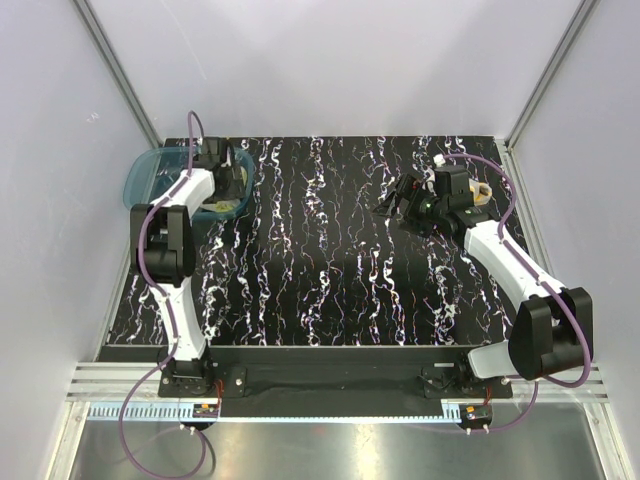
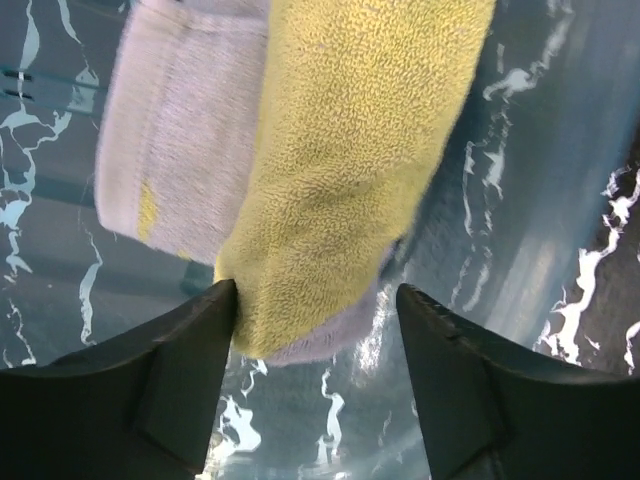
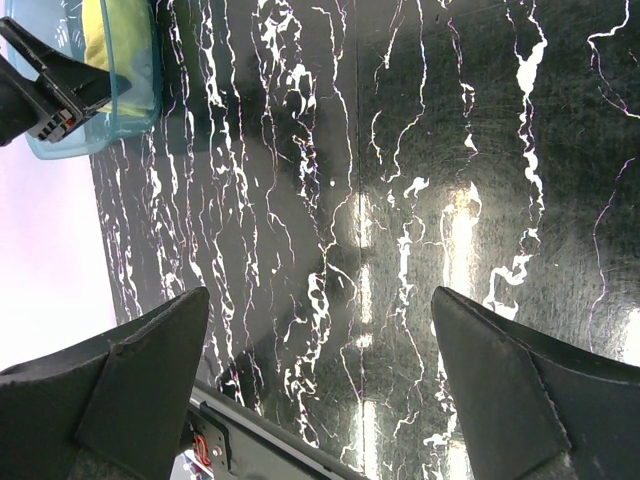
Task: Roll the towels
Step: Place the rolled towel into the container
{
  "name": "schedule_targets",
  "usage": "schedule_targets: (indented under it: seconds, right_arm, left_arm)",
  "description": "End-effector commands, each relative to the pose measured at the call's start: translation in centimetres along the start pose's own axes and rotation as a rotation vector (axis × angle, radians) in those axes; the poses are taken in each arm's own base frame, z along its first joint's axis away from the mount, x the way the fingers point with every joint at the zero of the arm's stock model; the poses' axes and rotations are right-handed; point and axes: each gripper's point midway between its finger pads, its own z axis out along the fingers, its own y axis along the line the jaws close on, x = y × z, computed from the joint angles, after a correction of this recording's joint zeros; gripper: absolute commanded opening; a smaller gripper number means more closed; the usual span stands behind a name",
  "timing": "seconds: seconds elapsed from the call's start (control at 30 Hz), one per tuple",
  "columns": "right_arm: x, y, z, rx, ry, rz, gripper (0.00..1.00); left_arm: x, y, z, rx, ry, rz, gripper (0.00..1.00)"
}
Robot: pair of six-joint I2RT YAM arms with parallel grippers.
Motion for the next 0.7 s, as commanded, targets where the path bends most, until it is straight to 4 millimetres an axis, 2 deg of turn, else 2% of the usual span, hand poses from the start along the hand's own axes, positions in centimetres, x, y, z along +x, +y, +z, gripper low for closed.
schedule_targets:
  seconds: [0.0,0.03,0.1,0.17,0.2,0.23,0.27,0.33,0.37,0.43,0.47,0.5,0.57,0.6,0.67]
  right_arm:
    - [-0.8,0.9,-0.5,-0.047,-0.026,-0.032,1.0]
    - [-0.7,0.9,-0.5,-0.048,-0.025,-0.033,1.0]
    - [-0.8,0.8,-0.6,-0.046,-0.025,-0.032,1.0]
    - [-0.9,0.7,-0.7,-0.044,-0.03,-0.031,1.0]
    - [-1.0,0.8,-0.7,-0.044,-0.03,-0.029,1.0]
    - [-1.0,0.7,-0.7,-0.044,-0.029,-0.031,1.0]
    - [-1.0,0.7,-0.7,-0.041,-0.028,-0.031,1.0]
    - [-1.3,0.8,-0.9,-0.04,-0.033,-0.035,1.0]
    - [-1.4,0.8,-1.0,-0.037,-0.032,-0.038,1.0]
    - [-1.7,0.9,-1.2,-0.034,-0.038,-0.047,1.0]
    - [-1.6,0.9,-1.3,-0.028,-0.032,-0.047,1.0]
    - [-2.0,1.1,-1.5,-0.028,-0.042,-0.051,1.0]
    - [-2.1,1.1,-1.7,-0.019,-0.038,-0.057,1.0]
    - [-2.4,1.4,-1.9,-0.023,-0.046,-0.062,0.99]
    - [-2.6,1.5,-2.0,-0.018,-0.042,-0.065,1.0]
  left_arm:
    - [-2.5,-0.3,0.0,0.065,-0.05,-0.04,0.72]
    - [-2.4,-0.2,0.3,0.072,-0.043,-0.047,0.72]
    - [-2.4,-0.4,0.5,0.119,-0.039,-0.07,0.58]
    - [-2.6,-2.4,0.3,0.23,-0.043,-0.094,0.5]
    - [-2.4,-1.4,0.6,0.247,-0.038,-0.128,0.43]
    - [-2.6,-1.5,0.4,0.27,-0.044,-0.146,0.4]
    - [-3.0,-2.0,0.2,0.312,-0.053,-0.173,0.32]
    - [-3.0,-1.8,-0.1,0.34,-0.056,-0.211,0.04]
    - [-3.0,-1.9,-0.3,0.376,-0.054,-0.241,0.0]
    - [-3.5,-2.1,-1.0,0.445,-0.068,-0.291,0.0]
    - [-4.3,-3.0,-1.7,0.531,-0.077,-0.34,0.0]
    - [-3.7,-2.1,-1.5,0.559,-0.065,-0.396,0.0]
    - [-4.8,-2.5,-2.5,0.676,-0.086,-0.482,0.0]
    - [-4.0,-1.8,-2.2,0.688,-0.073,-0.521,0.0]
    - [-4.8,-1.9,-2.9,0.751,-0.093,-0.555,0.0]
